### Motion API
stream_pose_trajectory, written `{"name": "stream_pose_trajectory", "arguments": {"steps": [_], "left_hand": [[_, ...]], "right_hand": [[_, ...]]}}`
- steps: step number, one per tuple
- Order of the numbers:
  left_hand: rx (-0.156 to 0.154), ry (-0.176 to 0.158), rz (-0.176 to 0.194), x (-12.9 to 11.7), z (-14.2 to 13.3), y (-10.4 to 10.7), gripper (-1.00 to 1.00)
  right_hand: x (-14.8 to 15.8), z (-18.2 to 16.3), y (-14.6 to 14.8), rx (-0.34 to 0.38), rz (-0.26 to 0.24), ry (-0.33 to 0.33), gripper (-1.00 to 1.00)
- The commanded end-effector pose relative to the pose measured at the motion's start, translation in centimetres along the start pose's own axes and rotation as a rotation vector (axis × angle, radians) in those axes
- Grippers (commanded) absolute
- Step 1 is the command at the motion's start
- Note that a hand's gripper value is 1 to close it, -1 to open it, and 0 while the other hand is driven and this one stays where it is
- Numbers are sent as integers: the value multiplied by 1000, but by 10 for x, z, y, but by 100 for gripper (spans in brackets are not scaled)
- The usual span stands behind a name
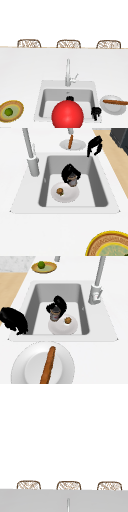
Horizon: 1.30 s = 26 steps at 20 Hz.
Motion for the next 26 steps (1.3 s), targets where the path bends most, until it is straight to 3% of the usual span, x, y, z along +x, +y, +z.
{"name": "stream_pose_trajectory", "arguments": {"steps": [1,10,15,19,20,22,26], "left_hand": [[-8,-9,1,-12,1,-2,100],[10,-12,-6,-51,-2,-29,100],[10,-18,-76,-73,1,-45,100],[-4,-4,-104,-65,-1,-32,100],[-4,-5,-105,-66,0,-32,100],[6,-2,-65,-72,1,-37,100],[14,0,-29,-73,1,-41,100]], "right_hand": [[0,0,0,0,0,0,0],[0,0,0,0,0,0,0],[0,0,0,0,0,0,0],[0,0,0,0,0,0,0],[0,0,0,0,0,0,0],[0,0,0,0,0,0,0],[0,0,0,0,0,0,0]]}}
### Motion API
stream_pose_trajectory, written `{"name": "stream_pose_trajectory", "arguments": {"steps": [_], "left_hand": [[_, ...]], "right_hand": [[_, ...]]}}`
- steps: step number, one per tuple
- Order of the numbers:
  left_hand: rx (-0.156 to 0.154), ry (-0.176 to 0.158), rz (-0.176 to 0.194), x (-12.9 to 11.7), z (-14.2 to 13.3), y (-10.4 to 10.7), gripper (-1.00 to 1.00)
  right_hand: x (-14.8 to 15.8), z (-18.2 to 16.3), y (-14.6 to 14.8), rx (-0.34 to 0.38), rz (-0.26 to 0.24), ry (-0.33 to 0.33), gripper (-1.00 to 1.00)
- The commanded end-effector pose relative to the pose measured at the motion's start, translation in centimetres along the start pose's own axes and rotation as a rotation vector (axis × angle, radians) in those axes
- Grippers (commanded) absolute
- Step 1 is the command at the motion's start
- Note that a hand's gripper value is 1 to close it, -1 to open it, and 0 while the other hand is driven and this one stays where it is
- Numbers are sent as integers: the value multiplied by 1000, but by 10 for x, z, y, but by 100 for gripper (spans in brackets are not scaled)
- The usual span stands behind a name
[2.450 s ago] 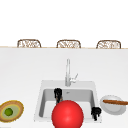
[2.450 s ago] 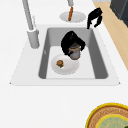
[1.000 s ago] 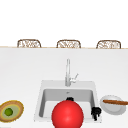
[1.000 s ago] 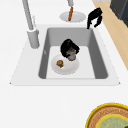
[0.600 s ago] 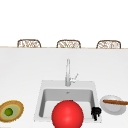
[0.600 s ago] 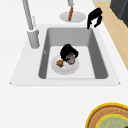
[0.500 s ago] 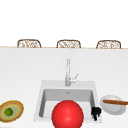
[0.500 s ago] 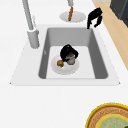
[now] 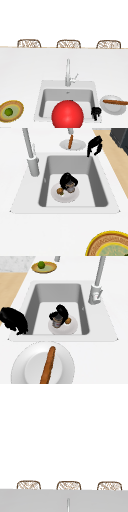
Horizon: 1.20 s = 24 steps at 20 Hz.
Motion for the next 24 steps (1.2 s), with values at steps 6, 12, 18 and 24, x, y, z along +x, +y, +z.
{"name": "stream_pose_trajectory", "arguments": {"steps": [6,12,18,24], "left_hand": [[-95,141,-71,34,8,40,-100],[-101,142,-48,46,6,49,-100],[-45,82,-114,63,27,50,-100],[-123,84,-42,62,29,57,-100]], "right_hand": [[0,0,0,0,0,0,0],[0,0,0,0,0,0,0],[0,0,0,0,0,0,0],[0,0,0,0,0,0,0]]}}
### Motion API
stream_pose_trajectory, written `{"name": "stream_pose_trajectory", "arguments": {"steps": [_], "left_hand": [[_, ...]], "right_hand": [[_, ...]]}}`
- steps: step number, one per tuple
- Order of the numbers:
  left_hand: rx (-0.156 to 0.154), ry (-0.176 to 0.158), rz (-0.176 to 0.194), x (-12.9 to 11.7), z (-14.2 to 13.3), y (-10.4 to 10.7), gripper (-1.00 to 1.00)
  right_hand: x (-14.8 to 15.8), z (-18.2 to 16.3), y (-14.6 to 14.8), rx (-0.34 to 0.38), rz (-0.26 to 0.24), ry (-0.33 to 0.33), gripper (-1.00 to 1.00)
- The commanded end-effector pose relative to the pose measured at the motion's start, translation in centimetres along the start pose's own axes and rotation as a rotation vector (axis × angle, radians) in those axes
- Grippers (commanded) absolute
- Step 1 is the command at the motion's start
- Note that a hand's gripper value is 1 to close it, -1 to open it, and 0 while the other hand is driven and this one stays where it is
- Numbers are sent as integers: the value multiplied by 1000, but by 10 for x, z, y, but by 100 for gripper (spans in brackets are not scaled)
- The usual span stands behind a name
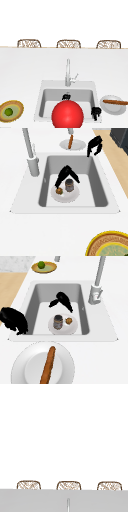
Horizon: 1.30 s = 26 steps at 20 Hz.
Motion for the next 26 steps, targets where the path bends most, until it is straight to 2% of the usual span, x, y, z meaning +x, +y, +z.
{"name": "stream_pose_trajectory", "arguments": {"steps": [1,3,7,9,16,22,26], "left_hand": [[5,-37,-2,8,10,8,-100],[35,-36,-34,14,19,11,-100],[39,-47,-32,25,36,16,-100],[44,-50,-43,33,44,17,-100],[67,-67,-139,62,70,13,-100],[76,-72,-202,82,95,14,-100],[87,-78,-263,93,110,15,-100]], "right_hand": [[0,0,0,0,0,0,0],[0,0,0,0,0,0,0],[0,0,0,0,0,0,0],[0,0,0,0,0,0,0],[0,0,0,0,0,0,0],[0,0,0,0,0,0,0],[0,0,0,0,0,0,0]]}}
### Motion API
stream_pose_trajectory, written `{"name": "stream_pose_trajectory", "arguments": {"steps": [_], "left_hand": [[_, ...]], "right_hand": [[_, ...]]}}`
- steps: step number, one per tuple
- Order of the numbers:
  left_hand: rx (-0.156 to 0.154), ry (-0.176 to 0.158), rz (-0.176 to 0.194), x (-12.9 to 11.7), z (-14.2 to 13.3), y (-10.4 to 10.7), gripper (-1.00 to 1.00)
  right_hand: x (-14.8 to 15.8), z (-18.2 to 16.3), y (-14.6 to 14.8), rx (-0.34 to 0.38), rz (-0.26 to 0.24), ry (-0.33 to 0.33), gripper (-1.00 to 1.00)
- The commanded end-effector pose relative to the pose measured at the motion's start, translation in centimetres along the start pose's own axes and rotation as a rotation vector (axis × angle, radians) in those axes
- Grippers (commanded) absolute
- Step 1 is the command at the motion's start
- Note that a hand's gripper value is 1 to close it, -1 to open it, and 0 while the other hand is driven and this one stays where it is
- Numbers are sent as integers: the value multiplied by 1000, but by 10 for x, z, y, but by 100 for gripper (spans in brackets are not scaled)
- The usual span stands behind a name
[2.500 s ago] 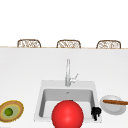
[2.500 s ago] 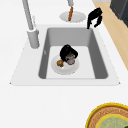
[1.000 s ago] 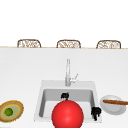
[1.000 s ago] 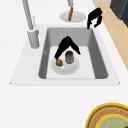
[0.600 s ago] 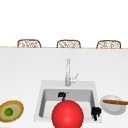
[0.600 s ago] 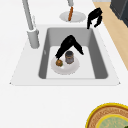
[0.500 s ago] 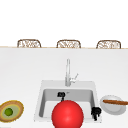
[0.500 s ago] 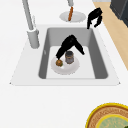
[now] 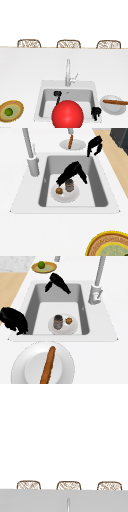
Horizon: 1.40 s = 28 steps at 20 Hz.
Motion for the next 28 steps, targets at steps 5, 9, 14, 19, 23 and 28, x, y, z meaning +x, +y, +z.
{"name": "stream_pose_trajectory", "arguments": {"steps": [5,9,14,19,23,28], "left_hand": [[37,-22,-117,35,25,-4,-100],[18,-9,-123,59,33,-18,-100],[18,-2,-128,87,42,-38,-100],[33,-5,-88,124,56,-55,-100],[38,-5,-81,151,68,-69,-100],[47,7,-87,178,82,-88,-100]], "right_hand": [[0,0,0,0,0,0,0],[0,0,0,0,0,0,0],[0,0,0,0,0,0,0],[0,0,0,0,0,0,0],[0,0,0,0,0,0,0],[0,0,0,0,0,0,0]]}}
